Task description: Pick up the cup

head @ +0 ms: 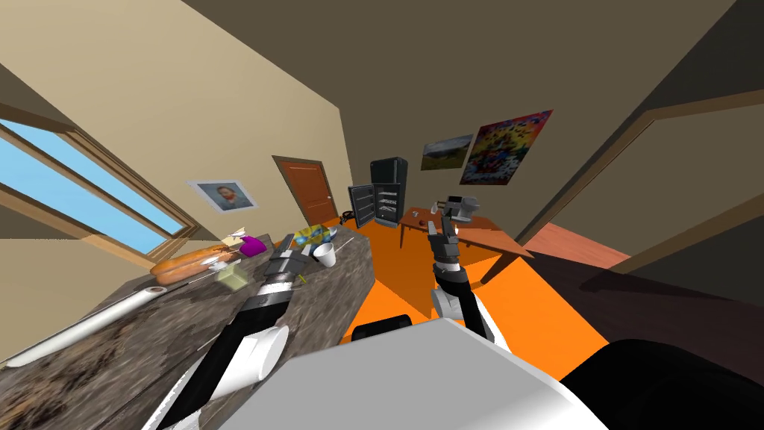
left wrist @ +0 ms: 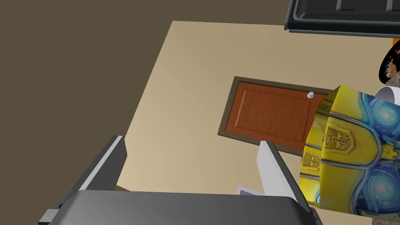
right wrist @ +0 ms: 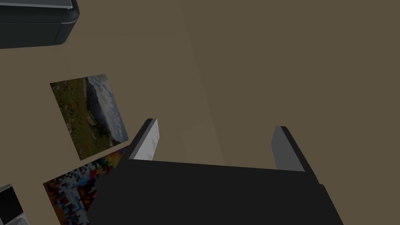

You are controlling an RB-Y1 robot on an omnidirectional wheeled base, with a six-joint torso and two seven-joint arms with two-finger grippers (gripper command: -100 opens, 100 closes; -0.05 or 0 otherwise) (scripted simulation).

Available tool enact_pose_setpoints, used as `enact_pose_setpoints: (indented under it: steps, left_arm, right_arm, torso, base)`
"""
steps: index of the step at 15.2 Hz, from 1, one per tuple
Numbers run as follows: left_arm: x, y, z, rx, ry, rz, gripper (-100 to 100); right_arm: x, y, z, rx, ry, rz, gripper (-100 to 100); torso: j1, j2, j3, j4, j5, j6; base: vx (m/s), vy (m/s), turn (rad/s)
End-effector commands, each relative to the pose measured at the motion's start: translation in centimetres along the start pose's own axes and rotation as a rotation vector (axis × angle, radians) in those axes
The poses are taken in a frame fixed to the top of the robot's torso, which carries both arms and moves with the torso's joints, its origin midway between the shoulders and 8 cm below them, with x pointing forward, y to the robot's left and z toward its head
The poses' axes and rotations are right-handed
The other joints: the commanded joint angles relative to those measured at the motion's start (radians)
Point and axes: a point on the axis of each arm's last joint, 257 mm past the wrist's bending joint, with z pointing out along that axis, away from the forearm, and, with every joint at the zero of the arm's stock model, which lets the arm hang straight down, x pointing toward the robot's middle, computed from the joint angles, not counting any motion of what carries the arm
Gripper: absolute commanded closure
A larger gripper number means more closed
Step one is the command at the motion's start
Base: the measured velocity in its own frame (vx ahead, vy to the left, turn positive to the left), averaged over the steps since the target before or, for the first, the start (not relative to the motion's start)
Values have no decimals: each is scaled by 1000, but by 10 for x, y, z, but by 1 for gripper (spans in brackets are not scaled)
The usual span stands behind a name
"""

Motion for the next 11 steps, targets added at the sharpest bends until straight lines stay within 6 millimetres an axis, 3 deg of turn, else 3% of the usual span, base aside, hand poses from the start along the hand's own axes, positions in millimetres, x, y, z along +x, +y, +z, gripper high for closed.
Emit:
enact_pose_setpoints:
  steps: [1,11]
  left_arm:
    - [-4,13,1,-53,6,-14,-100]
    - [-16,48,-1,-226,17,-52,-100]
  right_arm:
    - [0,0,0,0,0,0,0]
    - [0,0,0,0,0,0,0]
  torso:
    - [0,0,0,0,0,0]
    - [0,0,0,0,0,0]
  base:
    - [10,3,-55]
    - [12,4,-44]
